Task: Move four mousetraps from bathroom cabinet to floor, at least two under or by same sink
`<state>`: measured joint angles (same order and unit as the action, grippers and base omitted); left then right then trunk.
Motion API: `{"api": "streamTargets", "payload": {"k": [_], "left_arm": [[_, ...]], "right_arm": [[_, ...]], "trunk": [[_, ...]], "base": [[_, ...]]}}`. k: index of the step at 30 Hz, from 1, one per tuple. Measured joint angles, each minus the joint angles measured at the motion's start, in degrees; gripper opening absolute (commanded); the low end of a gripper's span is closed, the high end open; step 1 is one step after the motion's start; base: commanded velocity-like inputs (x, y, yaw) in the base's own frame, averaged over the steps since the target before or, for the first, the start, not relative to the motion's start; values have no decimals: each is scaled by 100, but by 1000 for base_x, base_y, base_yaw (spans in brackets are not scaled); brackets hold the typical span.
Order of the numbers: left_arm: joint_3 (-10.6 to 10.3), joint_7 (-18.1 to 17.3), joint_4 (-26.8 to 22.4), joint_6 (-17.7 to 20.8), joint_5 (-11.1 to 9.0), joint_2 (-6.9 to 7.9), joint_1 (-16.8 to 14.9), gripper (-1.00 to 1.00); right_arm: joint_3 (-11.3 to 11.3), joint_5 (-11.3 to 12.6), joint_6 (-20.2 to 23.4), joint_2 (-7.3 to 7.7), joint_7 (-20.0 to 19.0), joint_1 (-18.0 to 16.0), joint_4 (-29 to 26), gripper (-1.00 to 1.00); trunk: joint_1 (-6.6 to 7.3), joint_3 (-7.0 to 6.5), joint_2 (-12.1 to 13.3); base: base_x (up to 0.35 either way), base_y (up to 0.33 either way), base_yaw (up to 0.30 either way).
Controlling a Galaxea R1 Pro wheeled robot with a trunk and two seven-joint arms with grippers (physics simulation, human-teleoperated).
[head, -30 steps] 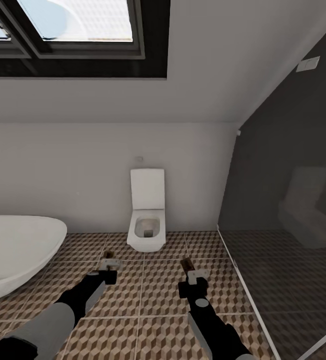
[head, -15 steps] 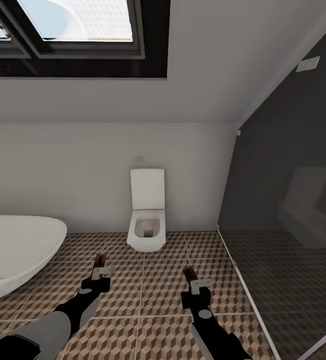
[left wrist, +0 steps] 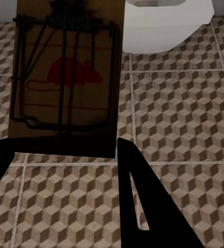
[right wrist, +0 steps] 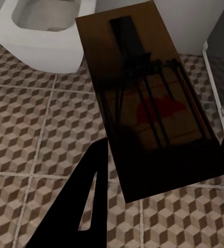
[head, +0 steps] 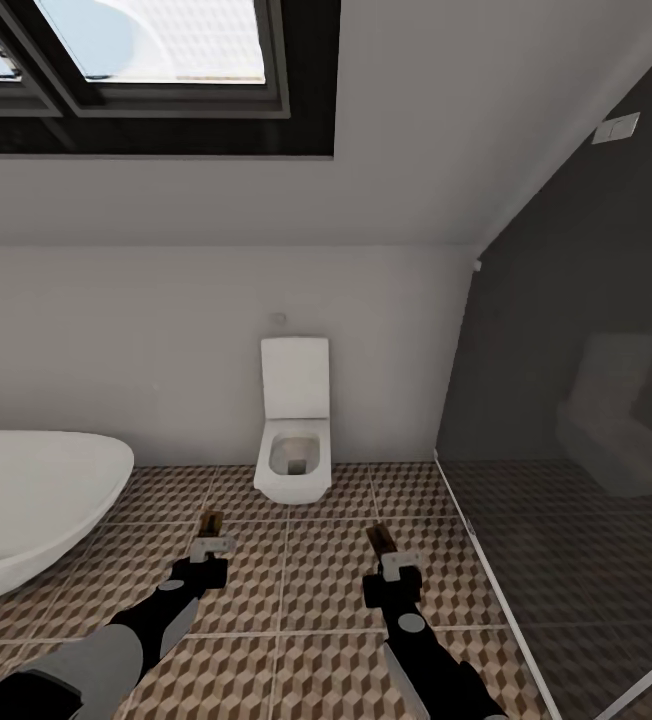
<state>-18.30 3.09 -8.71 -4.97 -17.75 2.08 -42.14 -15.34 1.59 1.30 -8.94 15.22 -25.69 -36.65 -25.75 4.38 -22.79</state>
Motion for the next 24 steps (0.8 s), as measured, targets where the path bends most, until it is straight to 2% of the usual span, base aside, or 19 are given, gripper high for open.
{"api": "streamTargets", "payload": {"k": [7,13,24], "left_arm": [[0,-12,0,0,-7,1,0,-100],[0,-13,1,0,-8,8,0,-100],[0,-13,1,-5,-5,10,0,-100]], "right_arm": [[-35,-1,-8,9,14,1,-437,-100],[-34,1,-8,10,19,1,-518,-100],[-33,1,-8,12,19,2,-581,-100]], "trunk": [[0,0,0],[-132,115,-239],[-374,408,-682]], "base": [[0,0,0],[0,0,0],[0,0,0]]}}
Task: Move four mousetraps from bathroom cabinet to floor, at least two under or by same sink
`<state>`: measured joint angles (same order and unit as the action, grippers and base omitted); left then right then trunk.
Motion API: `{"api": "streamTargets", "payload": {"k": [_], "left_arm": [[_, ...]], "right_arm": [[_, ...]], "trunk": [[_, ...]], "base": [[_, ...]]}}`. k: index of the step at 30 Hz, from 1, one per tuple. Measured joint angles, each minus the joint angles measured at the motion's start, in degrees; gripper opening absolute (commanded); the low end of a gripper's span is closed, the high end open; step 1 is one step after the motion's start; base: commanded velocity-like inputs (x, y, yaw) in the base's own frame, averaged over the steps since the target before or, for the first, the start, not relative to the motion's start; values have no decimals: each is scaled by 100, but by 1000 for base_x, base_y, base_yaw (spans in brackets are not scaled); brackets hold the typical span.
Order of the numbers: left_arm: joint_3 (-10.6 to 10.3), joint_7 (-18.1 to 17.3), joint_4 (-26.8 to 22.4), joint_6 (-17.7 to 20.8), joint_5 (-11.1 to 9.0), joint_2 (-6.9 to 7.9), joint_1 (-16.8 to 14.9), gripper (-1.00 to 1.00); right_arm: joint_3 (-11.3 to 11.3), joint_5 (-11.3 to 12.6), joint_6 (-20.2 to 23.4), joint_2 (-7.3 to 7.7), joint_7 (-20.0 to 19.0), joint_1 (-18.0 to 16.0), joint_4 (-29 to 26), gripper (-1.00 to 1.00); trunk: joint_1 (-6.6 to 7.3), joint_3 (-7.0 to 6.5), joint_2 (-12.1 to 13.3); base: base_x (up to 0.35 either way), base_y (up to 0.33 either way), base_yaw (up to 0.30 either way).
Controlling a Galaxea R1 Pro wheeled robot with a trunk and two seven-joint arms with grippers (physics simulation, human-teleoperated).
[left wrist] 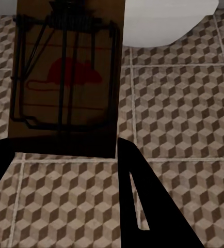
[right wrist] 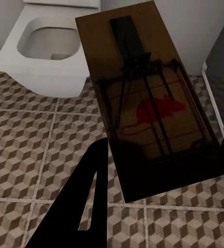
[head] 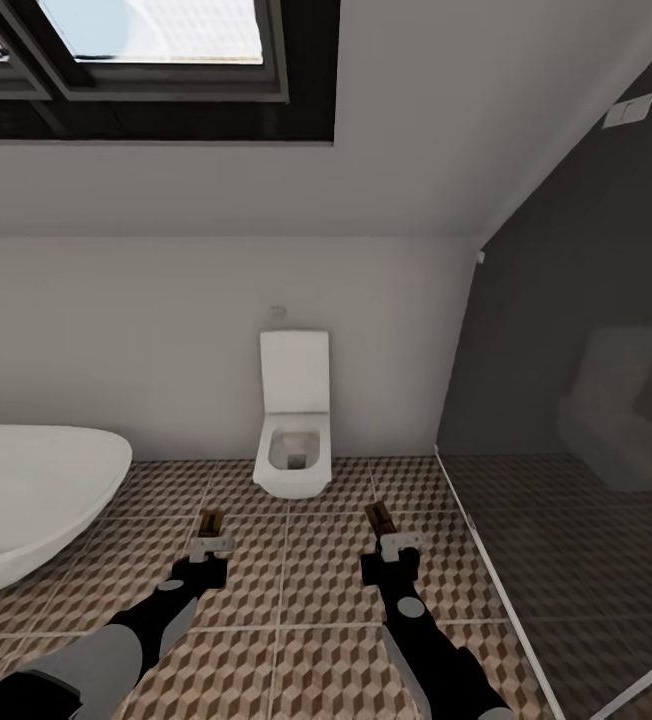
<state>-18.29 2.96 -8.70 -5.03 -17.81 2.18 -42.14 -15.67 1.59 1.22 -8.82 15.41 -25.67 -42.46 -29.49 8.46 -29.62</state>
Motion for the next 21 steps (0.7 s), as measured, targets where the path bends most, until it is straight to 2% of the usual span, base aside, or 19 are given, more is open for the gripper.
{"api": "streamTargets", "payload": {"k": [15,21], "left_arm": [[0,0,-8,5,6,0,0,-100],[0,0,-9,5,6,0,0,-100]], "right_arm": [[24,5,106,-14,16,-2,-161,-100],[15,21,627,-10,16,-2,-605,-100]], "trunk": [[-330,407,-604],[-462,569,-845]], "base": [[0,0,0],[0,0,0]]}}
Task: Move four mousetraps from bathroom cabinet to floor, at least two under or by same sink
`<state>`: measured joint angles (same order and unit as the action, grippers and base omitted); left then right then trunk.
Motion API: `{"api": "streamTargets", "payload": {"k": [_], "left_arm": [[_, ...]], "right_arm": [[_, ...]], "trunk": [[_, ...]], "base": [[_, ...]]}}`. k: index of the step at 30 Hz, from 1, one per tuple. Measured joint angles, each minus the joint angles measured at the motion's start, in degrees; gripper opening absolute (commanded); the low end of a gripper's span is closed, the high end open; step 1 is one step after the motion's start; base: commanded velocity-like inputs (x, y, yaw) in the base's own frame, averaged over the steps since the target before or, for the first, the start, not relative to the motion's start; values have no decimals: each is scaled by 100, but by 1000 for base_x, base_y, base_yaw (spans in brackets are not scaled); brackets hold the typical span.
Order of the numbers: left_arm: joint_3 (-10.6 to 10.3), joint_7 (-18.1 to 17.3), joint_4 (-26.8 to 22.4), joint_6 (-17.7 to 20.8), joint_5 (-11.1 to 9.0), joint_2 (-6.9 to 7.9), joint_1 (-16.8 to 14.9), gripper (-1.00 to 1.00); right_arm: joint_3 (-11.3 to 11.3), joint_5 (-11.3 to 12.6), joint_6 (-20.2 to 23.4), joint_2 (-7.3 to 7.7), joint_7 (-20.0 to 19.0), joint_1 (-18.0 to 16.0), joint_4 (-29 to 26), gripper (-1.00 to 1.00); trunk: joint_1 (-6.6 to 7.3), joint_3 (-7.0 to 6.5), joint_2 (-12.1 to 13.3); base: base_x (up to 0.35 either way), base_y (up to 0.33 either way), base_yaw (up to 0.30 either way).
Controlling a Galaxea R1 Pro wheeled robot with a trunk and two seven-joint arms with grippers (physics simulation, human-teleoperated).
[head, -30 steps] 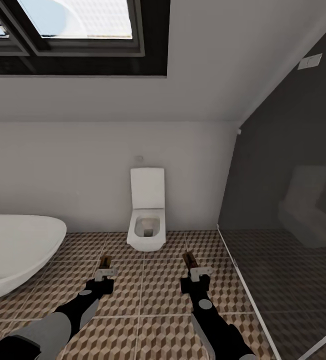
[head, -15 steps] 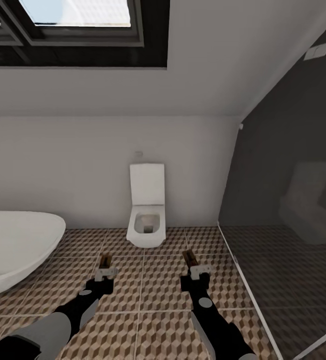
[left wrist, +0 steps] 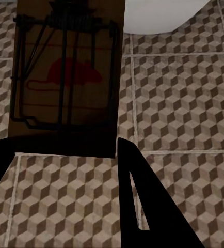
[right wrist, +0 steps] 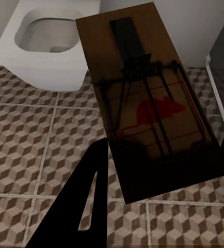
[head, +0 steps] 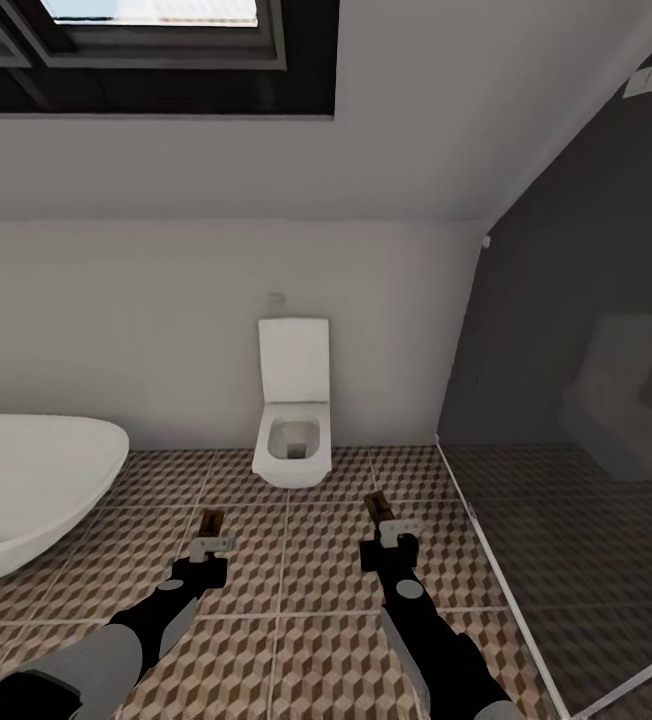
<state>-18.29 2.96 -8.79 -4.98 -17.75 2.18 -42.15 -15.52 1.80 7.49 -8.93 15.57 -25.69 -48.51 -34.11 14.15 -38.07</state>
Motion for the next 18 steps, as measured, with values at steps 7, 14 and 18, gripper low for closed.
{"api": "streamTargets", "payload": {"k": [7,14,18], "left_arm": [[0,0,0,0,0,-1,0,-100],[0,0,0,0,0,-7,0,-100],[0,0,0,0,0,-2,0,-100]], "right_arm": [[0,4,117,1,0,2,-75,-100],[0,4,124,1,0,1,-79,-100],[0,4,124,1,0,0,-80,-100]], "trunk": [[-154,190,-281],[-308,379,-563],[-396,488,-724]], "base": [[0,0,0],[0,0,0],[0,0,0]]}}
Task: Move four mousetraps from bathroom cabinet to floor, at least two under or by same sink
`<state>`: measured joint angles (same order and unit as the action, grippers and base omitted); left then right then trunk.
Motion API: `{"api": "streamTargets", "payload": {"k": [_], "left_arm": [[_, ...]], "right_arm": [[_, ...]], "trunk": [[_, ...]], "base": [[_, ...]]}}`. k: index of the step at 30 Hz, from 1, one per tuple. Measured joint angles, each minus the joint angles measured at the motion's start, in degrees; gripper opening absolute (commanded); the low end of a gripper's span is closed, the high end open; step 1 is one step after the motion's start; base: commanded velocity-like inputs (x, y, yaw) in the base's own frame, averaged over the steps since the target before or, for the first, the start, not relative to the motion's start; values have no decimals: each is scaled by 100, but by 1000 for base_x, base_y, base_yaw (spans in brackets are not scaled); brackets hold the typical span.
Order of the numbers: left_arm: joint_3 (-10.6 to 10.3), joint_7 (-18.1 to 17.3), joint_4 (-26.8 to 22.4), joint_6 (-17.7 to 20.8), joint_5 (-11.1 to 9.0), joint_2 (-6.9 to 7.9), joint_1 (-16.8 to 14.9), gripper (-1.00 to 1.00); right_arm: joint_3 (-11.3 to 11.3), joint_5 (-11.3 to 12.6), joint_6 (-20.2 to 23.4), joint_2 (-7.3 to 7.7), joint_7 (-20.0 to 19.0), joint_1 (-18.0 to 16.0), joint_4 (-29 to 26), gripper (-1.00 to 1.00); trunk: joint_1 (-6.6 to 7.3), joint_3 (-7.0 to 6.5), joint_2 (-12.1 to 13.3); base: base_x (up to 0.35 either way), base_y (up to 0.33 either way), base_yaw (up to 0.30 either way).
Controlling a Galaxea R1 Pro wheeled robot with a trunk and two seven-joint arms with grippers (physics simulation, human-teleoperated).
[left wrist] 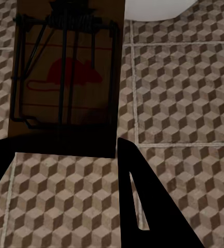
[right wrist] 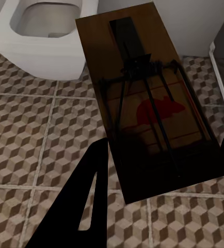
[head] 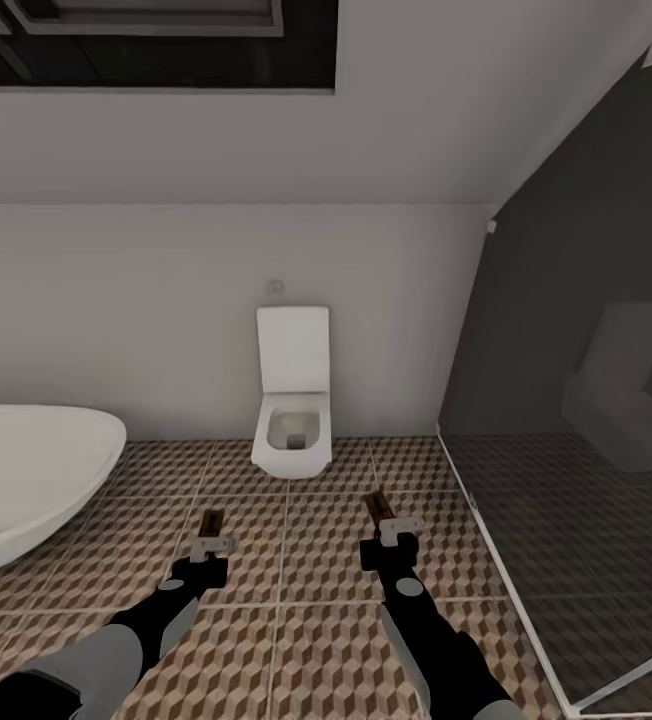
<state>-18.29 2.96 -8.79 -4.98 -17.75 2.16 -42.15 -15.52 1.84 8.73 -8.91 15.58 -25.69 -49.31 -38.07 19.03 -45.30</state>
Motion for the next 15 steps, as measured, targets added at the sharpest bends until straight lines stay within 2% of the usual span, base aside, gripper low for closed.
{"api": "streamTargets", "payload": {"k": [15], "left_arm": [[0,0,0,0,0,-7,0,-100]], "right_arm": [[-5,0,0,0,0,3,0,-100]], "trunk": [[-330,406,-603]], "base": [[0,0,0]]}}
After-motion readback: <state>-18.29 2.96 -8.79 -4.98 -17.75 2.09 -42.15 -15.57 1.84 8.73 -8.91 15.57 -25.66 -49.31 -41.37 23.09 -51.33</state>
